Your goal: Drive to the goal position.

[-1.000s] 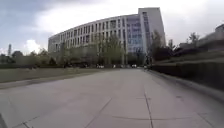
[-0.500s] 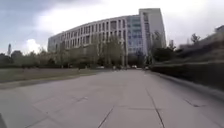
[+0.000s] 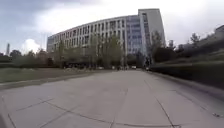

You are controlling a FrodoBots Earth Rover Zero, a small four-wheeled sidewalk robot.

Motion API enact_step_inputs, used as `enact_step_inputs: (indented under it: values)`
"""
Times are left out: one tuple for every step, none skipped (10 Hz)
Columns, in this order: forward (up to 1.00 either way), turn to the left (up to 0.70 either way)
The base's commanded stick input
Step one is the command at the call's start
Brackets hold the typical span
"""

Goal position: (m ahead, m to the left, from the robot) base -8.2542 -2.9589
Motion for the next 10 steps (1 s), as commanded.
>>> enact_step_inputs:
  values:
    - [1.00, 0.00]
    - [1.00, 0.00]
    - [1.00, -0.27]
    - [1.00, -0.27]
    - [1.00, -0.27]
    - [1.00, -0.27]
    - [1.00, -0.27]
    - [1.00, -0.27]
    - [1.00, 0.00]
    - [1.00, 0.00]
